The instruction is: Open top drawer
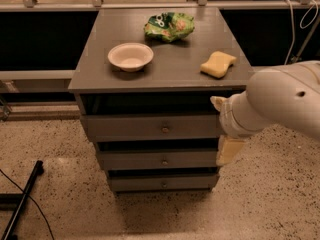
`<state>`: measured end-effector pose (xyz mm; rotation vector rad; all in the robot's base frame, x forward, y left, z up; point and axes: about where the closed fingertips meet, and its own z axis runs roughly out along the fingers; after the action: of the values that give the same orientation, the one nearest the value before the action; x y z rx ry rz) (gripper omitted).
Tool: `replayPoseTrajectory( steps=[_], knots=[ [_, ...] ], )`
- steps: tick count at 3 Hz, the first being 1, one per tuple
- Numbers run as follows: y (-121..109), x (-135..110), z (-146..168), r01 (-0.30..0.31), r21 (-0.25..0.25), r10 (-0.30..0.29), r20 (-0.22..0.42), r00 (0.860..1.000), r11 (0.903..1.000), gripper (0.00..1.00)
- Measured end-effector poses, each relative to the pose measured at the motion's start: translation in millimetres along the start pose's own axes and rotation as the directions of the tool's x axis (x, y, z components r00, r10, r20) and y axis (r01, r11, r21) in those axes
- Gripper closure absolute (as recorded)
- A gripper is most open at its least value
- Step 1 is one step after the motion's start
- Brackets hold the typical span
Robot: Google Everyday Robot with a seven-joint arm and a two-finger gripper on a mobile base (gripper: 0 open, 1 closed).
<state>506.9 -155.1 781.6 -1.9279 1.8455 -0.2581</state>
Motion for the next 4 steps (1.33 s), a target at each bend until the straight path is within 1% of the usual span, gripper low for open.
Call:
replayPoseTrajectory(
  steps=[1,2,3,4],
  knots=[
    [-9.4,4.8,4.6,0.045,0.020,-0.044,-0.030,0.999,0.9988,0.00],
    [-11.1,4.1,7.9,0.058,0.005,-0.057,-0.033,0.998,0.9983,0.00],
    [-3.2,19.3,46.4,0.113,-0.038,-0.114,-0.026,0.993,0.9928,0.00],
    [4.0,36.5,96.8,0.153,-0.090,-0.153,0.010,0.988,0.9842,0.00]
  ],
)
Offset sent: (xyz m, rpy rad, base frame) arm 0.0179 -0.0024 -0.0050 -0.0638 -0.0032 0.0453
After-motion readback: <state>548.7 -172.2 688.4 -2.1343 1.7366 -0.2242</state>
